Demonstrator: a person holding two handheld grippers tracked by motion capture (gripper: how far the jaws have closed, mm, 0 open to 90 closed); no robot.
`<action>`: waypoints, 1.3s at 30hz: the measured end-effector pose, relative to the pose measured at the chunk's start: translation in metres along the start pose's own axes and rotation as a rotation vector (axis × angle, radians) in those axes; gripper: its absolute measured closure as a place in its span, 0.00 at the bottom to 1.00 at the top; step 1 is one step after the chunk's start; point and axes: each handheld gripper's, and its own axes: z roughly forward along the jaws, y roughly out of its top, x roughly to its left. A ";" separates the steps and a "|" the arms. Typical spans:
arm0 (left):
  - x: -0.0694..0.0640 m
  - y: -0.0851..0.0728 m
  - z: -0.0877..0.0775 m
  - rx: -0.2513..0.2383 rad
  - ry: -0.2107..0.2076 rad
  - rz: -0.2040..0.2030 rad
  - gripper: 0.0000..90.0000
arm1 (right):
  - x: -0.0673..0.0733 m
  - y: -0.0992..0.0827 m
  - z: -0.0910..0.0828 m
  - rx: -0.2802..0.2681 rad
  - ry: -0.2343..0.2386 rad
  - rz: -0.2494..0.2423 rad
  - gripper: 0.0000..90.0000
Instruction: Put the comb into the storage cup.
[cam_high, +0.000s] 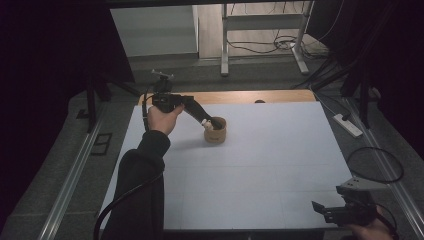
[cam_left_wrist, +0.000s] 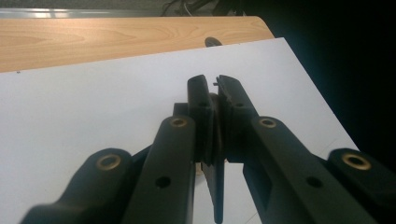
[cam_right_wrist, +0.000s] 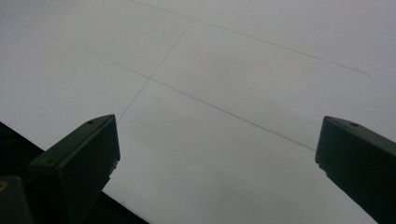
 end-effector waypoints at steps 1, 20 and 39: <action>0.001 0.000 0.000 0.001 0.000 0.001 0.93 | 0.000 0.000 0.000 0.000 0.000 0.001 0.00; 0.012 -0.010 0.008 -0.010 -0.041 -0.040 0.93 | 0.000 0.000 0.000 0.004 0.004 -0.001 0.00; 0.023 -0.019 0.010 -0.061 0.008 -0.021 0.81 | 0.000 0.000 0.001 0.007 0.009 -0.004 0.00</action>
